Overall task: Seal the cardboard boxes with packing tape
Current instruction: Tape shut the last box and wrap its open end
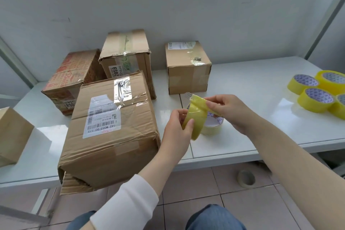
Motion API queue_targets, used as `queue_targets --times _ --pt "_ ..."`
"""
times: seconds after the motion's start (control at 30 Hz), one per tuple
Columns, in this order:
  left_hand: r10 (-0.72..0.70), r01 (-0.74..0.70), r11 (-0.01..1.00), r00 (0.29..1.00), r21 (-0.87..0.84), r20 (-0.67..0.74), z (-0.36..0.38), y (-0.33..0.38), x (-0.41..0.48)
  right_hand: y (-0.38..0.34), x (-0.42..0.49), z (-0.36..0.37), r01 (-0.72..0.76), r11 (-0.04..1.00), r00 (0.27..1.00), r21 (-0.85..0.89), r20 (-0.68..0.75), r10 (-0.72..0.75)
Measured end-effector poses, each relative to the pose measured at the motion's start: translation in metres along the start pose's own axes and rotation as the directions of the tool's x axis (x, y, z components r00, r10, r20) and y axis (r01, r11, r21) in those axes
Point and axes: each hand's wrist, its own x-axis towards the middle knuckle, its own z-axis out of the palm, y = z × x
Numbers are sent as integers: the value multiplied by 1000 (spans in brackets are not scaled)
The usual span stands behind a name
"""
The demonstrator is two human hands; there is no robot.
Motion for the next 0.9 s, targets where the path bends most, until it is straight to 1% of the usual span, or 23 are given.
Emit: queue_targets --times 0.1,0.2,0.3,0.4,0.53,0.6,0.67,0.73,0.8,0.9 --pt "-24 25 999 998 -25 58 -7 11 -9 -7 -13 10 54 998 989 27 -141 -50" --pt "-23 24 1000 997 -15 77 -12 22 -15 -14 -23 22 96 995 949 25 -303 -84" --pt "-53 57 997 995 -45 85 -17 32 -19 -22 -30 28 116 992 920 50 -381 -89" --pt "-96 109 989 988 -104 119 -22 39 -21 -29 -36 30 131 986 920 107 -384 -81" --pt "-147 169 977 976 -134 159 -25 40 -25 -35 -44 33 189 979 915 73 -375 -148" --pt "-115 141 978 979 -151 167 -28 41 -27 -41 -47 32 205 978 922 35 -344 -181" --pt "-60 89 986 979 -141 196 -30 45 -27 -47 -50 29 222 974 930 40 -309 -199" --pt "-46 73 989 979 -127 200 -30 52 -27 -53 -53 26 240 970 936 42 -275 -220" --pt "-21 36 995 987 -93 162 -29 54 -26 -60 -58 24 254 966 941 53 -246 -234" --pt "67 -68 997 997 -32 -30 -29 53 -22 -66 -62 24 265 964 942 34 -222 -251"
